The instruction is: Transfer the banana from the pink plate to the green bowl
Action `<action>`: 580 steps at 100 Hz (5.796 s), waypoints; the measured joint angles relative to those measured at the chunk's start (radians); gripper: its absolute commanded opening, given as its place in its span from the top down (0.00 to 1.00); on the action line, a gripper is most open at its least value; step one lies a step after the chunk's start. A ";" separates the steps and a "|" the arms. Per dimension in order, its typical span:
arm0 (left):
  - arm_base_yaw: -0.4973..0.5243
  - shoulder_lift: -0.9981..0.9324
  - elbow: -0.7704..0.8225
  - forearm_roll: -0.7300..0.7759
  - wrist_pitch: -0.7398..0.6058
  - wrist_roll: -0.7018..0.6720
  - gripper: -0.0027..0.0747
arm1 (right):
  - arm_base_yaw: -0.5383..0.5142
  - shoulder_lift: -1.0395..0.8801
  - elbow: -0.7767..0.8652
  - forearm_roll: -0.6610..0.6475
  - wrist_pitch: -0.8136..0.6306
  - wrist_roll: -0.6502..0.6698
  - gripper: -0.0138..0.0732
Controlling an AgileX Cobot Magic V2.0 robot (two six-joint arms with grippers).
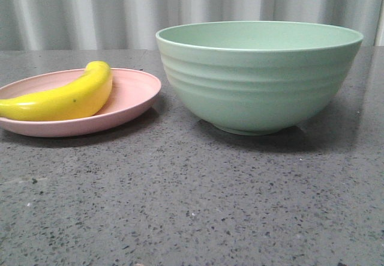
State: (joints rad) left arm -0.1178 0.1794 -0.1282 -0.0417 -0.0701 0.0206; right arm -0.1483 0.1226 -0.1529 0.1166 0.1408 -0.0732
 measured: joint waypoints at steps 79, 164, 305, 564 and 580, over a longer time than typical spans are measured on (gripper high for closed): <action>-0.079 0.445 -0.306 -0.009 0.109 -0.009 0.53 | 0.000 0.213 -0.060 0.052 0.164 0.000 0.92; -0.425 1.108 -0.622 -0.111 0.316 -0.010 0.44 | 0.000 0.215 -0.060 0.054 0.164 0.000 0.92; -0.648 1.034 -0.841 -0.114 0.507 -0.008 0.81 | 0.278 0.548 -0.528 0.095 0.429 -0.098 0.50; -0.850 1.001 -0.903 -0.165 0.426 -0.006 0.52 | 0.330 1.347 -1.050 0.518 0.377 -0.254 0.52; -0.850 1.001 -0.903 -0.165 0.426 -0.006 0.52 | 0.330 1.347 -1.050 0.517 0.377 -0.256 0.45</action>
State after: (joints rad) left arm -0.9683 1.1806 -1.0310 -0.2070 0.3558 0.0141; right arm 0.1818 1.4701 -1.2026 0.6332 0.5175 -0.3289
